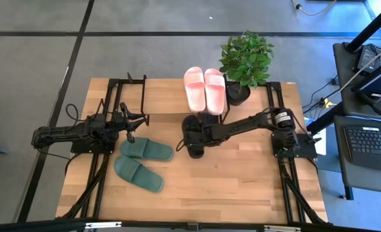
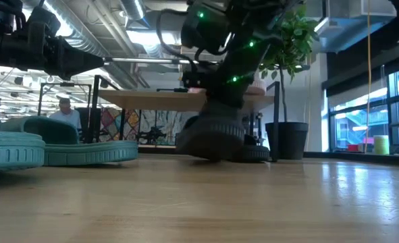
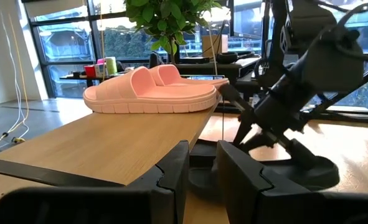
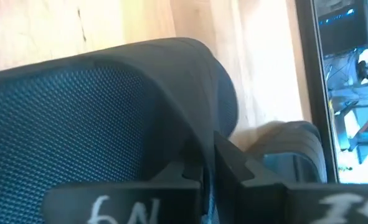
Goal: Pick and place slides into the shelf
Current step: Put the black slide under the shelf, then put the top green slide under the shelf
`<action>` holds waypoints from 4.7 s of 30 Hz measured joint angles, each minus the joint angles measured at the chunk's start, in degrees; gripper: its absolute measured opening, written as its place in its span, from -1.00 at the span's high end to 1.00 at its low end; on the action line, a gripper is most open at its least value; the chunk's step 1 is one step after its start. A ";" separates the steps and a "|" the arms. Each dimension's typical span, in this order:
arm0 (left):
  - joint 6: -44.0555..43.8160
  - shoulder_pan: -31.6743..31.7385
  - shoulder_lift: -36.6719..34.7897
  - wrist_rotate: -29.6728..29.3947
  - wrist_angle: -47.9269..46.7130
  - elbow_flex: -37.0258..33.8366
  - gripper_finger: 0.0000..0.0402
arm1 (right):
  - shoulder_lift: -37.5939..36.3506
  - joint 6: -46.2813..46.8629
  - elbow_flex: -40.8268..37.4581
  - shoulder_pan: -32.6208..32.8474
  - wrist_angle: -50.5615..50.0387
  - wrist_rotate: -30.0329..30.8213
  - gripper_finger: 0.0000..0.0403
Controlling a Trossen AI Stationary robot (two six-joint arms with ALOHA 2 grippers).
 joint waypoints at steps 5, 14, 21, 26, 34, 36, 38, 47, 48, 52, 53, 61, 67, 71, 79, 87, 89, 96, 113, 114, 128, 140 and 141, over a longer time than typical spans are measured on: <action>0.00 0.01 0.01 0.00 0.00 0.00 0.62 | 1.86 -0.77 -0.21 0.25 1.26 2.84 0.94; -0.02 -0.01 0.02 0.00 0.00 0.00 0.62 | 2.45 -0.53 -0.28 1.03 1.35 4.47 0.65; -0.02 -0.01 0.02 0.00 0.00 0.00 0.62 | 2.45 4.04 -0.36 1.12 0.99 4.38 0.41; -0.04 0.01 0.00 0.00 0.00 0.00 0.62 | 2.45 5.48 -0.36 1.12 1.03 4.43 0.29; -0.04 0.01 0.01 0.00 0.00 0.00 0.62 | 2.45 5.42 -0.33 2.25 1.14 4.47 -0.04; -0.04 0.01 0.00 0.02 0.00 0.00 0.62 | 2.45 5.45 0.53 2.74 0.00 4.43 -0.13; -0.04 0.01 0.01 0.00 0.00 0.00 0.62 | 2.45 5.53 2.13 3.31 -1.34 4.11 -0.20; -0.05 0.01 0.01 0.02 -0.01 0.00 0.62 | 2.43 13.33 13.37 6.73 -21.09 -3.21 -0.27; -0.06 0.00 0.00 0.02 -0.02 0.00 0.62 | 2.43 14.47 14.64 7.20 -23.76 -5.57 -0.28; -0.07 0.01 0.02 0.02 -0.02 0.00 0.62 | 2.36 12.06 16.58 9.20 -27.20 -22.17 -0.28; -0.13 0.00 0.01 0.02 -0.02 0.00 0.62 | 2.36 10.42 16.56 9.57 -26.73 -27.29 -0.28; -0.17 0.00 0.02 0.04 -0.02 0.00 0.62 | 2.34 7.64 9.26 10.29 -11.96 -44.28 -0.28; -0.20 0.01 0.02 0.04 -0.02 0.00 0.62 | 2.34 8.23 4.86 9.42 -6.76 -44.50 -0.28; -0.22 0.01 0.01 0.04 -0.02 0.01 0.62 | 2.34 8.21 3.46 8.45 -4.73 -42.48 -0.28; -0.18 0.00 0.02 0.04 -0.02 0.00 0.62 | 2.34 7.56 3.40 5.29 -1.90 -39.07 -0.28; -0.15 0.01 0.01 0.04 -0.02 0.00 0.62 | 2.34 5.40 3.40 0.86 0.08 -39.01 -0.28; -0.15 0.01 0.02 0.04 -0.02 0.00 0.62 | 2.34 5.28 3.40 -0.34 0.07 -38.76 -0.28; -0.11 0.01 0.01 0.04 -0.02 0.01 0.62 | 2.34 5.02 3.40 -2.70 -0.01 -33.43 -0.28; -0.17 0.00 0.01 0.05 -0.02 0.00 0.62 | -3.35 8.52 3.40 1.94 -5.89 -33.34 -0.28; -0.17 -0.01 0.00 0.07 -0.02 0.00 0.62 | -4.50 8.54 3.40 2.75 -6.71 -33.06 -0.28; -5.16 -0.01 0.02 0.06 0.01 0.00 0.62 | -21.84 7.36 -8.64 10.09 -9.75 -14.96 -0.28; -5.13 0.01 0.00 -0.21 0.50 0.01 0.62 | -47.53 -0.70 -37.47 5.21 8.53 -22.73 -0.28; -5.14 -0.01 0.00 -0.35 0.50 0.00 0.62 | -49.91 -0.73 -39.22 4.89 8.50 -23.24 -0.28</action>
